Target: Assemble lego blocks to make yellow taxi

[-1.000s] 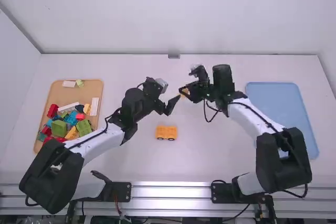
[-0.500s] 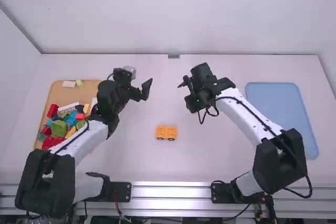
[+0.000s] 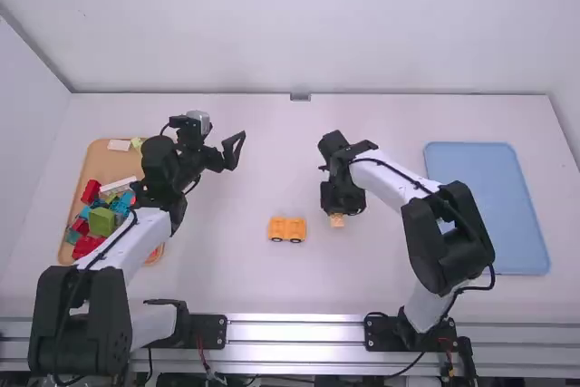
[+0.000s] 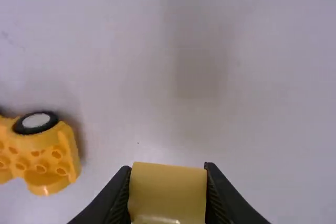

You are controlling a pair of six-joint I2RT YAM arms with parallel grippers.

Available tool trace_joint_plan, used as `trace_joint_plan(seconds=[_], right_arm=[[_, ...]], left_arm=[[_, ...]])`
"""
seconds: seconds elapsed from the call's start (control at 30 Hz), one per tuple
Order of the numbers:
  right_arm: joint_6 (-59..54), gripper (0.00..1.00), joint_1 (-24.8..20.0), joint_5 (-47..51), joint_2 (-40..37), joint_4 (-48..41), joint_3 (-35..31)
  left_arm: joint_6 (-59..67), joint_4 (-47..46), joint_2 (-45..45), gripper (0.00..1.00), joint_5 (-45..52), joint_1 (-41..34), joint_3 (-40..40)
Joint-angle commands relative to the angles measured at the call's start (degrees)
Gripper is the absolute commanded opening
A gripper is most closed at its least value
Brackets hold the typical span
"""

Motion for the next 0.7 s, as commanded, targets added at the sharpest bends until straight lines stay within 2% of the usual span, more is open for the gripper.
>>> trace_joint_plan(seconds=[0.0, 0.1, 0.23, 0.43, 0.6, 0.67], right_arm=[[13.49, 0.00, -0.83, -0.09, -0.04, -0.22, -0.85], [32.33, 0.00, -0.87, -1.60, -0.02, -0.24, -2.51], [44.04, 0.00, -0.98, -1.16, -0.02, 1.29, -6.14], [55.12, 0.00, -3.10, -5.05, -0.02, 7.67, -10.54], [57.35, 0.00, -5.35, -11.87, -0.02, 21.35, -15.65], [60.63, 0.00, -5.75, -11.74, -0.02, 23.17, -17.27]], left_arm=[[-0.33, 0.11, -0.94, 0.99, 1.27, -0.15, -0.85], [-0.35, -0.26, -0.94, 0.99, 1.42, -0.15, -0.85], [-0.37, -0.68, -0.94, 0.99, 1.44, -0.15, -0.85], [-0.33, -1.33, -0.94, 0.99, 1.44, -0.15, -0.85], [-0.33, -1.60, -0.94, 0.99, 1.44, -0.13, -0.85], [-0.33, -1.84, -0.94, 0.99, 1.44, -0.15, -0.85]])
